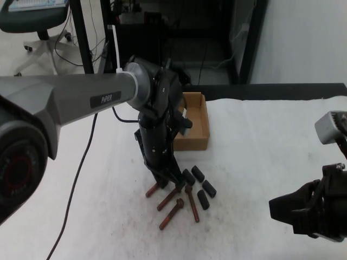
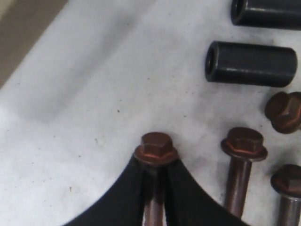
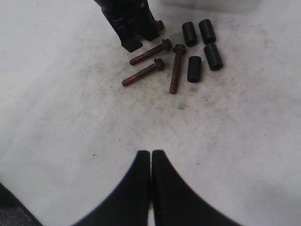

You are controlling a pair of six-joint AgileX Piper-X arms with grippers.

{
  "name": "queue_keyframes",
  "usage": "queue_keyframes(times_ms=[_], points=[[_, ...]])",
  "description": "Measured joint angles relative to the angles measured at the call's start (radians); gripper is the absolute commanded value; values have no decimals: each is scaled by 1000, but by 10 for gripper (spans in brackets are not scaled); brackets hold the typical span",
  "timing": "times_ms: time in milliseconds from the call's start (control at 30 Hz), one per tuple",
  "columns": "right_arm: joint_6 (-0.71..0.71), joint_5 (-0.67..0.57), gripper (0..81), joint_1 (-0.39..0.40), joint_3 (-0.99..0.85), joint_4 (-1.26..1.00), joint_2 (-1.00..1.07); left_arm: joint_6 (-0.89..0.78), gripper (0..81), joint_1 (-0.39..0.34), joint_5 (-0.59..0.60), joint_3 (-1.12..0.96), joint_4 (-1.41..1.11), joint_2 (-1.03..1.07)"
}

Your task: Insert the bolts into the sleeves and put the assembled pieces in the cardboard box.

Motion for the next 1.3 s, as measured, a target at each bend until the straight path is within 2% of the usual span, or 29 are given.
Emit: queue_keyframes(times_ms=[367,600,800,967,1100,1200,1300], points=[[-64,126,8,0,-4,-57,43,-127,1,0,0,-23,14,-91],[-117,114,8,2,-103,-19,331,-135,1,2,0,-31,13,-412],[-157,114,8,2,-222,-1,444,-140,1,4,-9,48,-8,-719],[-194,122,8,2,-367,1,535,-183,1,4,-58,243,-59,-987],[-208,124,8,2,-427,1,588,-271,1,4,-96,556,-230,-1344],[-235,124,8,2,-469,11,643,-385,1,4,-99,988,-676,-1481],[-283,130,0,2,-492,63,683,-489,1,4,-99,1196,-1016,-1517]])
